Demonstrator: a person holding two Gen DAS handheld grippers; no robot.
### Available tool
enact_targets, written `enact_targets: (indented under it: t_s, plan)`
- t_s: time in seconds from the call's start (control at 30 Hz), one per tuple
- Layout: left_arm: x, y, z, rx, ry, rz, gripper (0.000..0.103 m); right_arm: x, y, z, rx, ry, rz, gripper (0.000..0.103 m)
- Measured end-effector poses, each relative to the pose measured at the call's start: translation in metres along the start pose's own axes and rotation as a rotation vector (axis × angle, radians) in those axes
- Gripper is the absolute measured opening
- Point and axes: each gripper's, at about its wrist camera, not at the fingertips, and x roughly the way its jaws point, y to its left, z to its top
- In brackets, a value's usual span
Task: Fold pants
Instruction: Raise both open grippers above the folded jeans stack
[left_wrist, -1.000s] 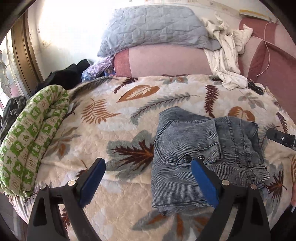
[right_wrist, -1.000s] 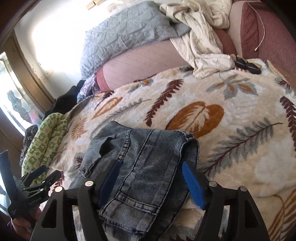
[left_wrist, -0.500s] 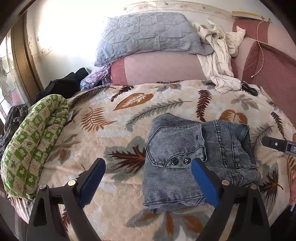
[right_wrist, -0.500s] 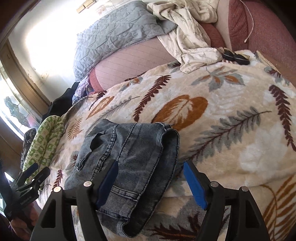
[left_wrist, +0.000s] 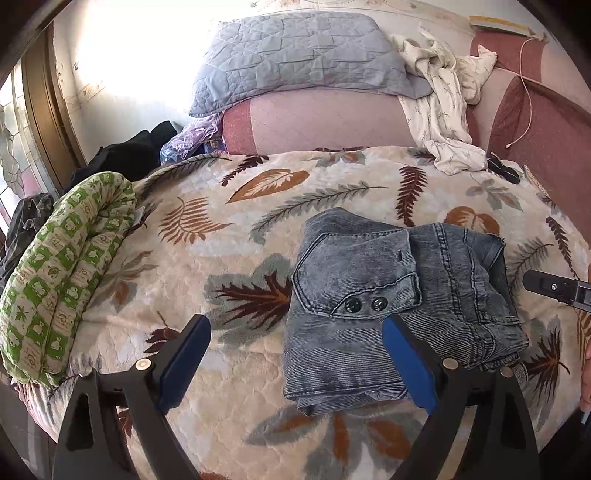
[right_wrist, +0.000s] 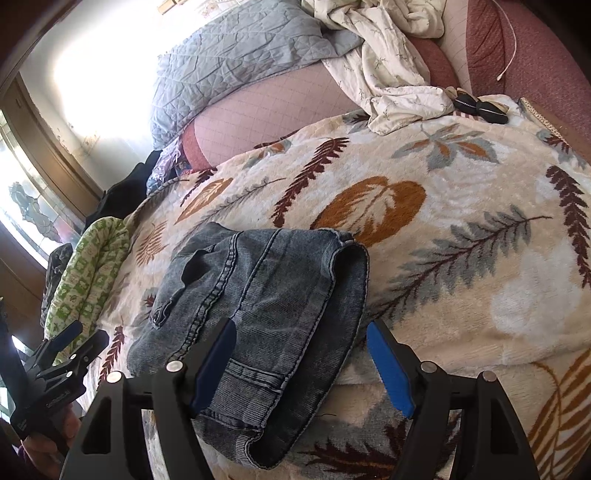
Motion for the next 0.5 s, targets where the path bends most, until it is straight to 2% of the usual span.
enact_targets:
  t_s: [0.5]
  plan:
    - [0.019,0.014,-0.007,-0.047,0.039,0.014,0.094,0.009,0.007,-0.003,-0.020,0.036,0.001,0.077]
